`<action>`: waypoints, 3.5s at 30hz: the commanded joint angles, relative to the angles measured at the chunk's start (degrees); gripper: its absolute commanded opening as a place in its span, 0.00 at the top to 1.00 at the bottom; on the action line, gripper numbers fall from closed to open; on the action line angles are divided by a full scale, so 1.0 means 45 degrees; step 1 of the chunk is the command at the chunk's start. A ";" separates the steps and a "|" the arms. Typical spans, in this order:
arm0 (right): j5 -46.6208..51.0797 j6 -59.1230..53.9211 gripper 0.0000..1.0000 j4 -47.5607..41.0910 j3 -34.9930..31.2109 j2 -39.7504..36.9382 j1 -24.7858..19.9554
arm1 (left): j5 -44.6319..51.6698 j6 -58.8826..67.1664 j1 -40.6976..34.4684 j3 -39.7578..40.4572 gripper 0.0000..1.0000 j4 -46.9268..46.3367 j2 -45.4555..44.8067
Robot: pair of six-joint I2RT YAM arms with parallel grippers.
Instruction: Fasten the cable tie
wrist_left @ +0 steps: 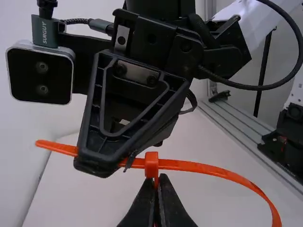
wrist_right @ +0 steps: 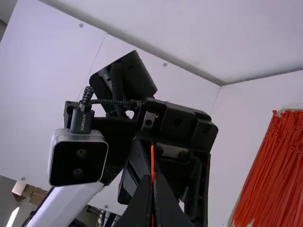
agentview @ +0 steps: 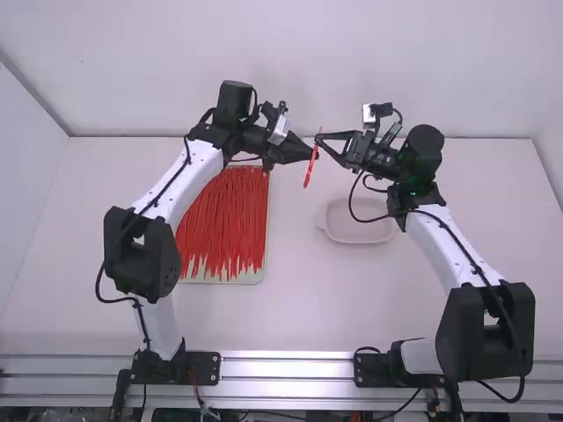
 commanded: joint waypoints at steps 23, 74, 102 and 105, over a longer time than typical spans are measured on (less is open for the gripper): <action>0.0675 -0.1481 1.00 -0.1753 0.3235 0.0049 -0.1088 | 0.0476 0.0117 -0.0889 -0.0714 0.98 0.0117 -0.0102; 0.1088 -0.6455 0.30 -1.1108 0.5663 0.0049 -0.0685 | -0.1175 -0.7912 -0.0199 -0.1608 0.98 0.9233 -0.0102; 0.1205 -0.6601 1.00 -1.0569 0.5663 0.0049 -0.0097 | -0.0622 -0.8777 -0.0325 -0.1608 0.98 1.0234 -0.0102; 0.1185 -0.6601 1.00 -1.0569 0.5663 0.0049 -0.0063 | -0.1180 -0.9360 -0.0325 -0.1608 0.98 1.0258 -0.0102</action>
